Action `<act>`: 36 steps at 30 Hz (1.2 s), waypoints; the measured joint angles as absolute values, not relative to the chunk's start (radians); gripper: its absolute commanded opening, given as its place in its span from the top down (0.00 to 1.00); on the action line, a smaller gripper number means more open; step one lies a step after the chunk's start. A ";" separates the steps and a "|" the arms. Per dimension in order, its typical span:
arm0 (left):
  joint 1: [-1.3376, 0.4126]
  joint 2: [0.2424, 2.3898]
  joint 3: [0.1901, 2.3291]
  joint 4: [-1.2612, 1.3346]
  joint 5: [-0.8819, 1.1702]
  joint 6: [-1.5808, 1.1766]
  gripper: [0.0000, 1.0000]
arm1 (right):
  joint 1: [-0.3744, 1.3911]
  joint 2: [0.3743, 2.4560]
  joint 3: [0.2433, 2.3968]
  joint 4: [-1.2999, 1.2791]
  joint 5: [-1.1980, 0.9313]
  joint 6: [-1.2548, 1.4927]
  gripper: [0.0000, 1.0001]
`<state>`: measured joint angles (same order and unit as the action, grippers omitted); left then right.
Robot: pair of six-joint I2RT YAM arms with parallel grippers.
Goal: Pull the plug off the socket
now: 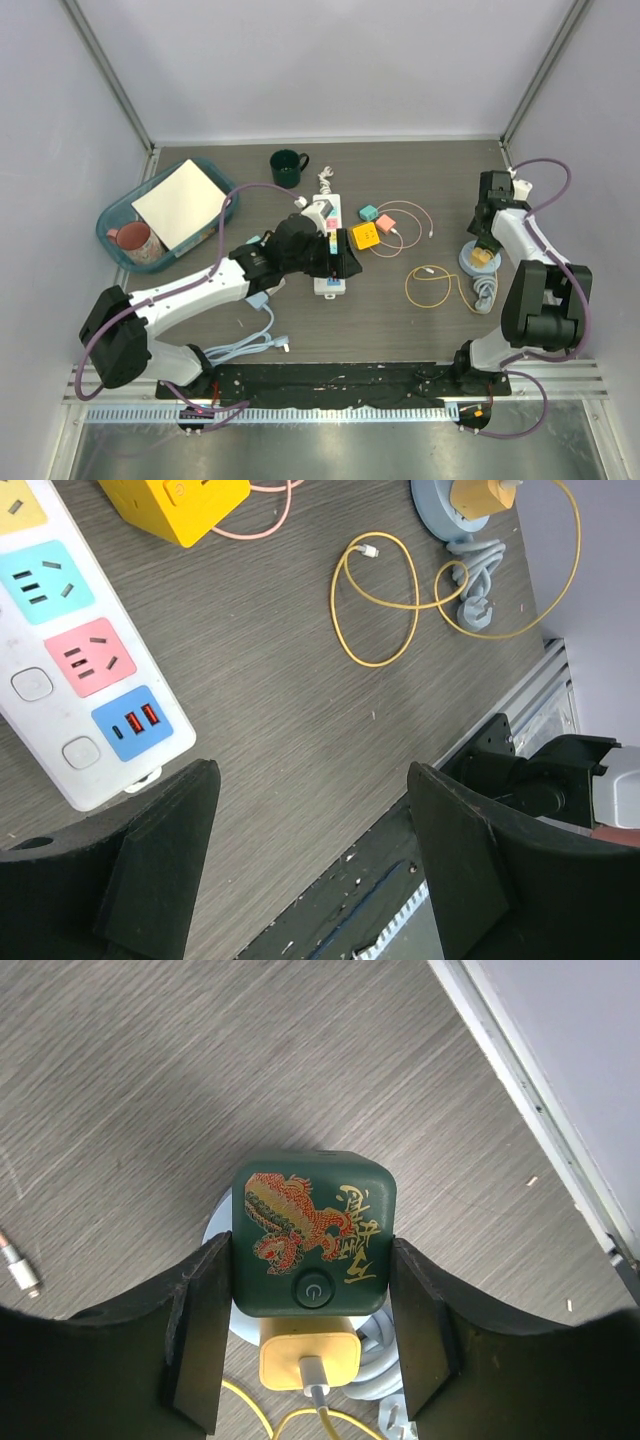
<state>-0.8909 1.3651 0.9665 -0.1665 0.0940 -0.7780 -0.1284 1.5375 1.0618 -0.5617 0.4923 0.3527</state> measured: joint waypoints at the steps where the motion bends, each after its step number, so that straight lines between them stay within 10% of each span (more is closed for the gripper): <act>1: -0.891 1.364 0.964 -0.165 0.093 -0.778 0.20 | -0.128 1.528 1.052 -0.550 0.482 0.345 0.67; 19: -0.891 1.598 1.031 -0.045 0.136 -0.815 0.32 | 0.281 1.475 1.022 -0.516 0.316 0.354 0.74; 36: -0.891 2.059 1.302 0.168 0.178 -0.948 0.30 | 0.301 1.404 0.965 -0.493 0.319 0.387 0.77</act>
<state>-0.8909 2.0586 1.3018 0.1684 0.1780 -0.9482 0.3012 1.4036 0.9646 -0.4934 0.3191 0.3866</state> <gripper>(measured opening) 0.667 0.611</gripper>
